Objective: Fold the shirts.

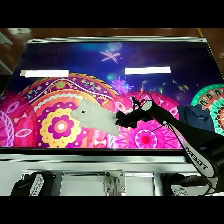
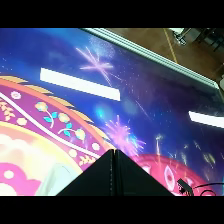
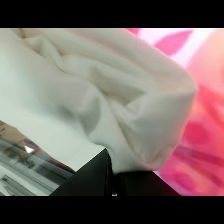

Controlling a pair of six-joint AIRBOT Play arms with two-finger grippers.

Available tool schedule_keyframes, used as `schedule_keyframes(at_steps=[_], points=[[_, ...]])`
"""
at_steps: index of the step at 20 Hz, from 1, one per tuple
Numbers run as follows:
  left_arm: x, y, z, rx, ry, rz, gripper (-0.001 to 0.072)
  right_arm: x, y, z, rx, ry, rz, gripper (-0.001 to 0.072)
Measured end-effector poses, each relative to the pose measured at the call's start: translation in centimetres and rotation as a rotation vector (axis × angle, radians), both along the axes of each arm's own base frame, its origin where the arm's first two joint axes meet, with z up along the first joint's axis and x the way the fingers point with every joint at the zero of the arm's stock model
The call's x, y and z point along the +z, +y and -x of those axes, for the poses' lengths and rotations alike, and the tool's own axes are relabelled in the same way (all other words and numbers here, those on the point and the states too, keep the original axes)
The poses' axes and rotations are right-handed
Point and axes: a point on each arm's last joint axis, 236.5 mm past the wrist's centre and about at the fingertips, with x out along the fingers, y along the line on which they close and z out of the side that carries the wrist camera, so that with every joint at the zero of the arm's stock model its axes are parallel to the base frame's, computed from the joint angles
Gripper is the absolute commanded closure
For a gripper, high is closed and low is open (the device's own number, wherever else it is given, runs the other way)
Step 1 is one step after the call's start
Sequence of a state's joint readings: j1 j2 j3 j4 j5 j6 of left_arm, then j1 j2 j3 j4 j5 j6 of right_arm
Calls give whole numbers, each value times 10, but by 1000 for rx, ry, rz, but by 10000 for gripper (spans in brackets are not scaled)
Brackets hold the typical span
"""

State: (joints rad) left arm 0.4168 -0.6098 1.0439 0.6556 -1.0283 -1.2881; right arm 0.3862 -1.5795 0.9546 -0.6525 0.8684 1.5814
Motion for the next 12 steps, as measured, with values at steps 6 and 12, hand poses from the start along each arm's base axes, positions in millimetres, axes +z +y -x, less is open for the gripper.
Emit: schedule_keyframes(at_steps=[6, 12], points=[[0, 0, 0, -1, 2, 0, 673, 68, -5, -48, 61, -213, -121, 647], [-7, -7, 5, -35, 34, -3, 673, 197, -140, -129, -152, -526, -72, 647]])
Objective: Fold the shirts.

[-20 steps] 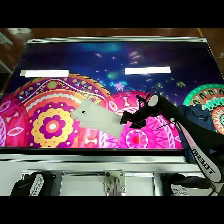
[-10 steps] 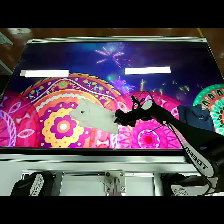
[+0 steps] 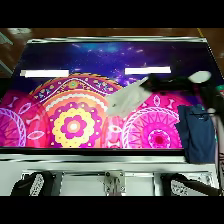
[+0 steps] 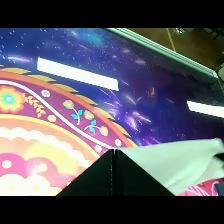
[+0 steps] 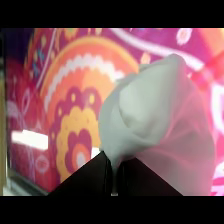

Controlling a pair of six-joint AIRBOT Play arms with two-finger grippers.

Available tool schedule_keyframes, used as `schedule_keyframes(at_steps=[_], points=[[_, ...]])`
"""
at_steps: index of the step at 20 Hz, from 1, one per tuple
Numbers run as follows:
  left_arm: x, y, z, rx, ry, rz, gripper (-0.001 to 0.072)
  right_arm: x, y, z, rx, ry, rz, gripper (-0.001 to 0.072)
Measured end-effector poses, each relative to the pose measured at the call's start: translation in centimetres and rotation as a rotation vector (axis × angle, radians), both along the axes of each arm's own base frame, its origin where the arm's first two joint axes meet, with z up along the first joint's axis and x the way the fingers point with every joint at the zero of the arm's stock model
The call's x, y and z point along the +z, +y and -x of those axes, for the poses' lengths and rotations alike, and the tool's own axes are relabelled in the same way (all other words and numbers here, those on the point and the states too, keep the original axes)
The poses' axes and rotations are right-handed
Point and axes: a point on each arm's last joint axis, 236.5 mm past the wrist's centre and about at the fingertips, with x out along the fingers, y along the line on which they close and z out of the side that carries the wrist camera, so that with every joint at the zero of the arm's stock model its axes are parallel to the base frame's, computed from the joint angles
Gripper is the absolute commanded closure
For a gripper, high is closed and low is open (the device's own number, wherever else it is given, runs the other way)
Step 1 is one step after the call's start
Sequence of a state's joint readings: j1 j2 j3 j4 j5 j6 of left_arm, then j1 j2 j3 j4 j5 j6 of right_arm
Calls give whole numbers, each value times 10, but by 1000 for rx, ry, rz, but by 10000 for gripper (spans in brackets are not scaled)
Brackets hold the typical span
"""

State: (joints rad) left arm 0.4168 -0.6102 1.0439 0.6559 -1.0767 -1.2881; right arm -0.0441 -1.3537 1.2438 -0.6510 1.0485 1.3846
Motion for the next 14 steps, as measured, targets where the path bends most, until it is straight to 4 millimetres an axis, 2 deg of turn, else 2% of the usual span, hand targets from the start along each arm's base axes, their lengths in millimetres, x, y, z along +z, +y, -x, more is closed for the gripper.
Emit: schedule_keyframes(at_steps=[2, 4, 6, 8, 10, 12, 14], points=[[-2, -2, 2, -7, 14, 8, 673, 35, -72, -7, -147, -57, 24, 647], [-4, -3, 3, -12, 24, 15, 673, 59, -143, -2, -297, -93, 49, 647], [-4, -4, 3, -10, 33, 29, 673, 72, -206, 14, -434, -102, 74, 647], [-5, -5, 4, -10, 39, 38, 673, 75, -258, 37, -542, -82, 100, 647], [-5, -5, 4, -7, 45, 48, 673, 70, -293, 63, -609, -34, 125, 647], [-5, -5, 4, -6, 48, 54, 673, 57, -309, 91, -624, 49, 147, 647], [-6, -5, 4, -4, 50, 57, 673, 45, -316, 114, -620, 127, 174, 647]])
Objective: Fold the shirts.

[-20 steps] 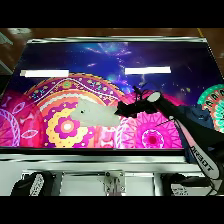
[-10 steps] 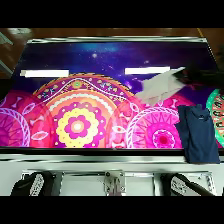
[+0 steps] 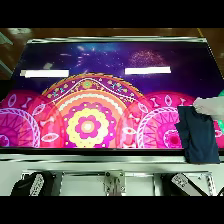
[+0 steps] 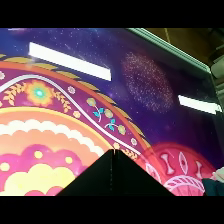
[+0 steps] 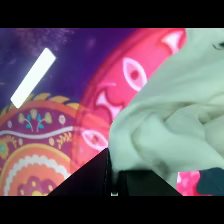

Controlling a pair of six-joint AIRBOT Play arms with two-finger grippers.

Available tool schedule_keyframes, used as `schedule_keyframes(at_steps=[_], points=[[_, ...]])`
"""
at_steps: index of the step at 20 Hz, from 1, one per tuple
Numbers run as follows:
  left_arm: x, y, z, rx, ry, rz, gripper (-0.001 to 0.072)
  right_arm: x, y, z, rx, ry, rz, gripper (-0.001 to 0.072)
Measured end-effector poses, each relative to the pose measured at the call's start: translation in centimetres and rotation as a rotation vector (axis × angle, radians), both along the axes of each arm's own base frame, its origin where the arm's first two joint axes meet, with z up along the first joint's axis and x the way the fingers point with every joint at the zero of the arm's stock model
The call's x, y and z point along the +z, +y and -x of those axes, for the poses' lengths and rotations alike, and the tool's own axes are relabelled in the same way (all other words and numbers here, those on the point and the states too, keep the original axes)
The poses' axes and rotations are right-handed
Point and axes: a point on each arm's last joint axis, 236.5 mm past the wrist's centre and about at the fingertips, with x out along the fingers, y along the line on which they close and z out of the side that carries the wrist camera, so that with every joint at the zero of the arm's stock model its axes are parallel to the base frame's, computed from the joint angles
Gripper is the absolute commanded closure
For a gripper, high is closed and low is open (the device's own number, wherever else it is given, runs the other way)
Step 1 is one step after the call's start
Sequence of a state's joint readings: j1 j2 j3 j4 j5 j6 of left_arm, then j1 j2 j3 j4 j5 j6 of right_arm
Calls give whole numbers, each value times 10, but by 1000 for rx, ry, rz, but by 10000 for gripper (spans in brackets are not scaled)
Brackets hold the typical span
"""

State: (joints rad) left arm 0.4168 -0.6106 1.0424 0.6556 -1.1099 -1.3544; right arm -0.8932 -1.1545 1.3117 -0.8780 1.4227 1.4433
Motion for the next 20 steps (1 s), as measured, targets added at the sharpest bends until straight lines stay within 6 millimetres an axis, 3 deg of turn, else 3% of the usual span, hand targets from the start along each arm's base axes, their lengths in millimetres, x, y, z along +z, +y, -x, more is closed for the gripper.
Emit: schedule_keyframes(at_steps=[3, 5, 10, 12, 14, 17, 20], points=[[0, 0, 0, 0, 0, 0, 673, -9, -3, 20, 1, 73, 1, 646], [0, 0, 0, 0, 1, 1, 673, -5, -4, 20, 7, 57, 8, 647], [0, 0, 0, 1, 0, 1, 673, 50, 3, -17, 24, -200, -11, 647], [0, 0, 0, 1, 0, 0, 673, 69, 9, -22, 40, -260, -19, 647], [0, 0, 0, -1, -2, -5, 673, 74, 16, -20, 72, -260, -24, 647], [0, 0, 0, -2, -5, -11, 673, 47, 22, 6, 119, -98, -13, 647], [0, 0, 0, -3, -7, -14, 673, 7, 7, 51, 76, 166, 22, 647]])
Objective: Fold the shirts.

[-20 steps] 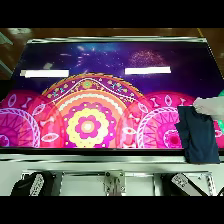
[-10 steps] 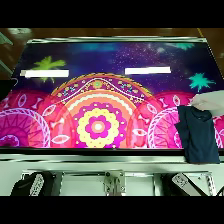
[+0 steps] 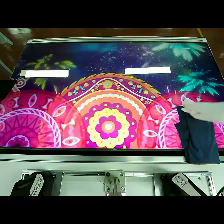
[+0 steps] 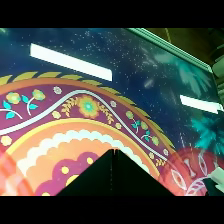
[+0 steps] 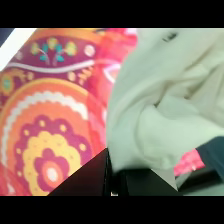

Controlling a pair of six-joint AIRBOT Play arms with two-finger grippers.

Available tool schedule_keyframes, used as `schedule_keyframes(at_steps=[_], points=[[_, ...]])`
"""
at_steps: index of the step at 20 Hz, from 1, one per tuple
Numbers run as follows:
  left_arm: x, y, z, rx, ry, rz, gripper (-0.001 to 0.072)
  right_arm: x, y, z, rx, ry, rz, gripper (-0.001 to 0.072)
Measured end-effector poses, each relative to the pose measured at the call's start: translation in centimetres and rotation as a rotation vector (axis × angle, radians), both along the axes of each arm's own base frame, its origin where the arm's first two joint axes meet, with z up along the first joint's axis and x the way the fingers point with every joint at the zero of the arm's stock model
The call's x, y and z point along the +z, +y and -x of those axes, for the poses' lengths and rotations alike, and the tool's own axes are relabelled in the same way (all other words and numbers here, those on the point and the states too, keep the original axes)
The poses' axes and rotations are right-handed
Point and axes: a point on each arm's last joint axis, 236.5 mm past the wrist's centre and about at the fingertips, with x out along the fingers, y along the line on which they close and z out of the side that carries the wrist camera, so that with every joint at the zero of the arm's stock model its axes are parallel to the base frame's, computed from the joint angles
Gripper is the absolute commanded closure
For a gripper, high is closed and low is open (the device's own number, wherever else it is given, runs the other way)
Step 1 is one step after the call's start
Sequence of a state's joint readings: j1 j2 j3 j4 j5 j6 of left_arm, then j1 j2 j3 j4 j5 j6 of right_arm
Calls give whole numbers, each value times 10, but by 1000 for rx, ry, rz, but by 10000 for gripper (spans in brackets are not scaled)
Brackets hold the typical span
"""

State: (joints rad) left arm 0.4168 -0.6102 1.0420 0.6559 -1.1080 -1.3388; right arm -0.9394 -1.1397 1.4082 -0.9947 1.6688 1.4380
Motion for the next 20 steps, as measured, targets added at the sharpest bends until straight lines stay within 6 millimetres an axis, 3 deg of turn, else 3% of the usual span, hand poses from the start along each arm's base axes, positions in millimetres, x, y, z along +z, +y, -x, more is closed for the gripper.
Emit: schedule_keyframes(at_steps=[2, 6, 10, 11, 13, 14, 17, 20], points=[[0, 0, 0, -1, -1, -2, 673, -23, -6, 33, -31, 169, 6, 646], [2, 2, -1, 8, -9, -1, 673, -64, -14, 69, -88, 358, 2, 646], [3, 3, -2, 13, -15, -1, 672, -107, 2, 114, -84, 571, -72, 637], [3, 3, -2, 13, -15, -1, 673, -116, 4, 124, -86, 618, -79, 578], [3, 3, -2, 14, -15, -1, 673, -131, 1, 141, -94, 687, -59, 167], [3, 3, -2, 14, -16, -1, 673, -136, -4, 145, -101, 701, -39, 107], [3, 3, -3, 15, -15, 0, 673, -142, -7, 146, -95, 703, -19, 107], [-1, 4, -6, 11, -8, -9, 677, -126, -21, 139, -89, 668, 39, 109]])
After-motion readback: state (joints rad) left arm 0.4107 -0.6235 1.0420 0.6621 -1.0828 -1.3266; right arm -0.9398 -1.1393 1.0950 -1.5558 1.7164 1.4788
